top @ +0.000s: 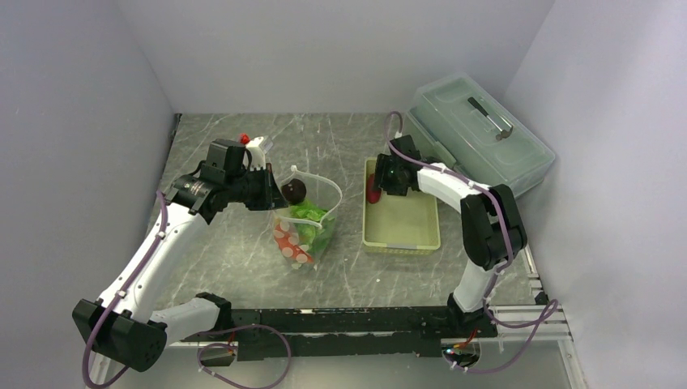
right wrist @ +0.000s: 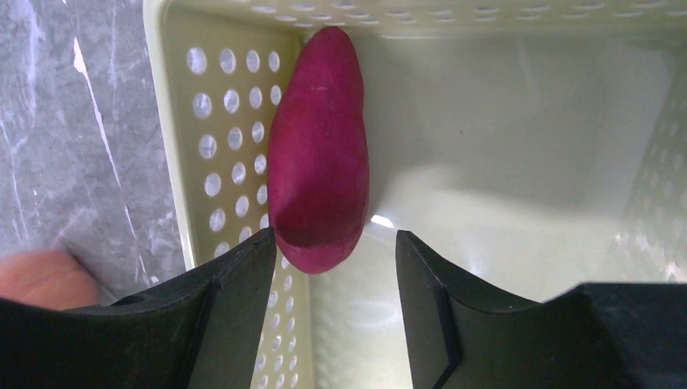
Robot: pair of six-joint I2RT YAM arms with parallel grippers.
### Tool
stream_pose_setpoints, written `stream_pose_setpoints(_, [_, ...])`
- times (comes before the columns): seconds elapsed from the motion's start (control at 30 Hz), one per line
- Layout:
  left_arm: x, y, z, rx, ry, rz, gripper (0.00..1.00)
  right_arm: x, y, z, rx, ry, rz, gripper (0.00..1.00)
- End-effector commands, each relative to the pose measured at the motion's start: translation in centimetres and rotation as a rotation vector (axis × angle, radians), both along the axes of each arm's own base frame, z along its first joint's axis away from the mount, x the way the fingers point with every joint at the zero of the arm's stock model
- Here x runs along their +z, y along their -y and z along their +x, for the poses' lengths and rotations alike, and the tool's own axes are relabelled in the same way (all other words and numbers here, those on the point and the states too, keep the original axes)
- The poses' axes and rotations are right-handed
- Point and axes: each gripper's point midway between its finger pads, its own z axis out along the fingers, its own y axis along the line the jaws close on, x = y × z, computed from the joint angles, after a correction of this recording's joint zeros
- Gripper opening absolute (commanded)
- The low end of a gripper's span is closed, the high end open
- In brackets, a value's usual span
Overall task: Place the food in the zip-top bag and seal the zipper
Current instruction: Pick up the fake vegetable from the bin.
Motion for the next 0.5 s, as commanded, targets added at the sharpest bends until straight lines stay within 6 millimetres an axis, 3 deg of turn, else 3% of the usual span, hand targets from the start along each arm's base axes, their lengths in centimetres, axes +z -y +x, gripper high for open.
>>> stream_pose_setpoints(0.0, [0.8, -0.1, 0.6, 0.0, 0.047, 0.002, 0.0, 2.1, -1.2, 2.9, 0.003, 0.084, 0.057, 0.6])
stream_pose_setpoints(0.3, [0.6, -0.1, 0.6, 0.001, 0.041, 0.005, 0.0, 0.4, -1.5, 3.6, 0.002, 0.057, 0.075, 0.6])
stream_pose_setpoints(0.47, [0.6, -0.1, 0.6, 0.003, 0.043, 0.006, 0.0, -0.1, -1.2, 3.5, -0.002, 0.05, 0.07, 0.53])
